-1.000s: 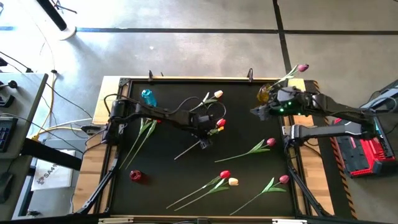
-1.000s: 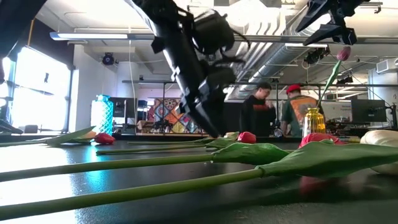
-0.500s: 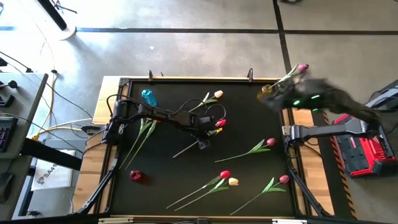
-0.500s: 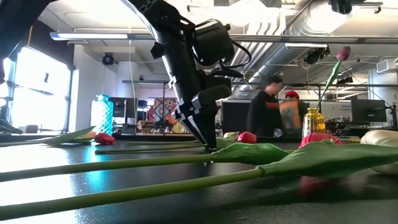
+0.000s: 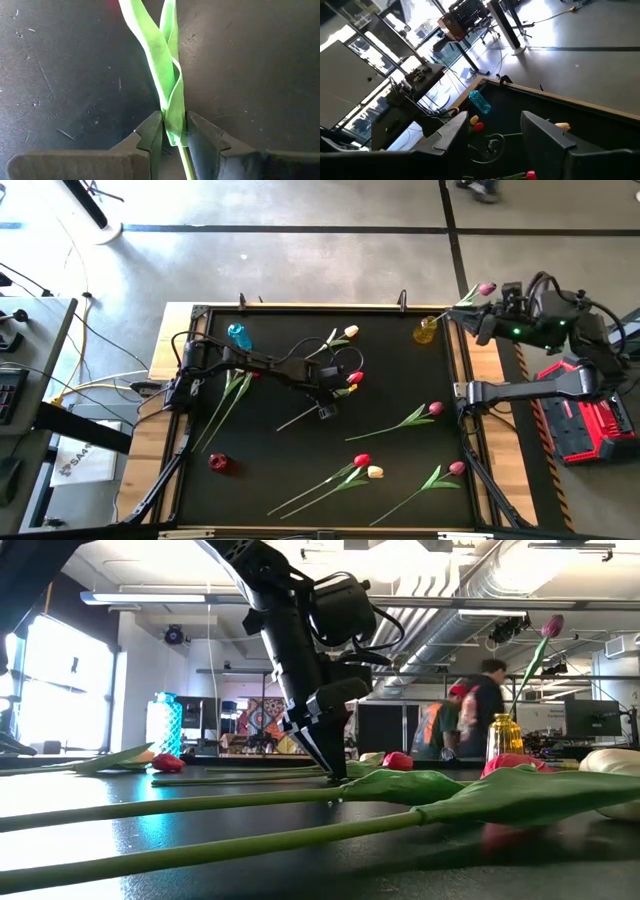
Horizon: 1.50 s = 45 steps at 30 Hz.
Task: Sort flowers into vase by color
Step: Put the top dark red flower into the yellow vase
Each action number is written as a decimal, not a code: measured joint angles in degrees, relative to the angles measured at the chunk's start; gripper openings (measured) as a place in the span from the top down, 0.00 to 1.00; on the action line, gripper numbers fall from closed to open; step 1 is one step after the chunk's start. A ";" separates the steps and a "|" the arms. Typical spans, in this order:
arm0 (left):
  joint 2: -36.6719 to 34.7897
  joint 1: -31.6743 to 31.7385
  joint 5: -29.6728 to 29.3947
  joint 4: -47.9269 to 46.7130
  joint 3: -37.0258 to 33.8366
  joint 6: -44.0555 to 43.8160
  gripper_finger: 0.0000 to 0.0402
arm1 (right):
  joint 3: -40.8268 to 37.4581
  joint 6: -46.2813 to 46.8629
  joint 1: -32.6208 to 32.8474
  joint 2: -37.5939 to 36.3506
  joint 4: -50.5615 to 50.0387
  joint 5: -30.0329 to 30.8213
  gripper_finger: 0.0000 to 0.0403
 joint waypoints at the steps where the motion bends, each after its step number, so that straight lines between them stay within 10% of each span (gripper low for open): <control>1: 0.00 0.00 -0.01 0.01 0.00 -0.01 0.82 | 0.01 0.24 0.00 0.05 -0.11 0.00 0.58; 13: -5.54 -0.67 2.22 1.16 3.34 1.05 0.67 | 0.01 9.73 0.00 7.58 -28.35 -1.47 0.58; 30: 12.38 -2.88 4.93 10.87 27.26 7.98 0.49 | -0.01 7.65 0.00 12.28 -29.93 -12.24 0.58; 45: 22.71 -7.47 7.03 25.58 29.51 7.03 0.49 | -0.04 7.95 0.00 12.05 -30.24 -12.26 0.58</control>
